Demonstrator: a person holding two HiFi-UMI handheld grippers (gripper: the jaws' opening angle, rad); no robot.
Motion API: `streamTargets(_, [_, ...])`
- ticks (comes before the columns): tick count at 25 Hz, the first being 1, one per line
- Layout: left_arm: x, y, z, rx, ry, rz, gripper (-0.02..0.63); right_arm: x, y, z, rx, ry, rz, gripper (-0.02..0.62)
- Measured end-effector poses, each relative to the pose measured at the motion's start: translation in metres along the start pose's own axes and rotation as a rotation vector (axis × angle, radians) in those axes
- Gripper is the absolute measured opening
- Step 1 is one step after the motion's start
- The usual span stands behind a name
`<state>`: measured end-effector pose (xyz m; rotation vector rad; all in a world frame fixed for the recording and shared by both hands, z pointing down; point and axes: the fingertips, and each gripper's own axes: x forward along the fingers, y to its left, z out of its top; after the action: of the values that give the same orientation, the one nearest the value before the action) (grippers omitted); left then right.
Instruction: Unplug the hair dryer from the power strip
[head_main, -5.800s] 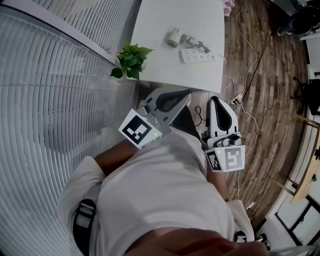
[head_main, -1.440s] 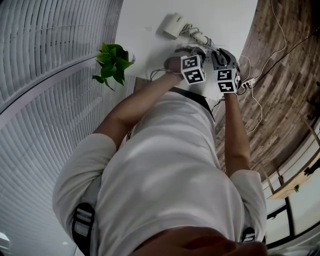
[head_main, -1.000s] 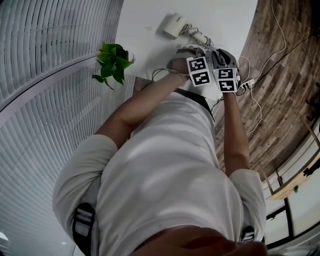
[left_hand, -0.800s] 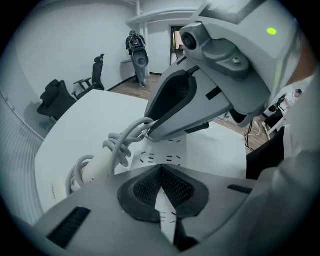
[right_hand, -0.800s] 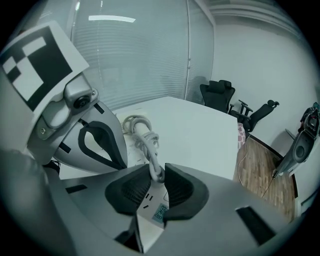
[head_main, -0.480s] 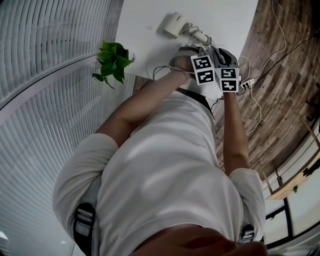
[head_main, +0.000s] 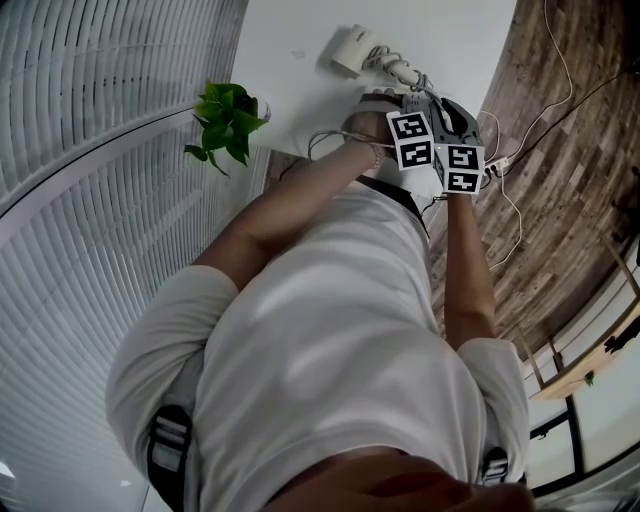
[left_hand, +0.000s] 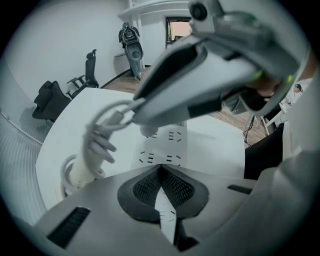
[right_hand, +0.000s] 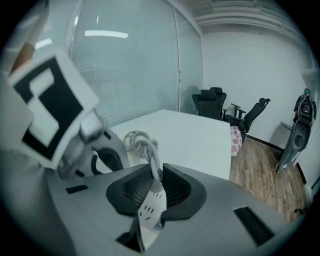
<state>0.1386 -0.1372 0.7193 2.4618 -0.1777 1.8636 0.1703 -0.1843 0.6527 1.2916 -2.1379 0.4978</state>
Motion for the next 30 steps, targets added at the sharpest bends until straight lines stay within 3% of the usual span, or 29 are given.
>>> streamTargets(3, [-0.002,0.003,0.004,-0.016,-0.008,-0.017,0.029,-0.008,-0.008,0.032,-0.054,-0.027,-0.005,0.083])
streamTargets(7, [-0.002,0.000,0.000,-0.050,-0.033,-0.031,0.029,-0.010,-0.006,0.018,-0.032,0.006,0.014,0.084])
streamTargets(13, [-0.002,0.001,0.000,-0.024,-0.034,-0.019,0.029,-0.009,-0.003,0.010,-0.028,0.026,0.027,0.084])
streamTargets(30, [-0.004,0.000,0.001,0.015,-0.065,0.015,0.029,0.020,-0.039,0.024,-0.216,0.105,0.046,0.087])
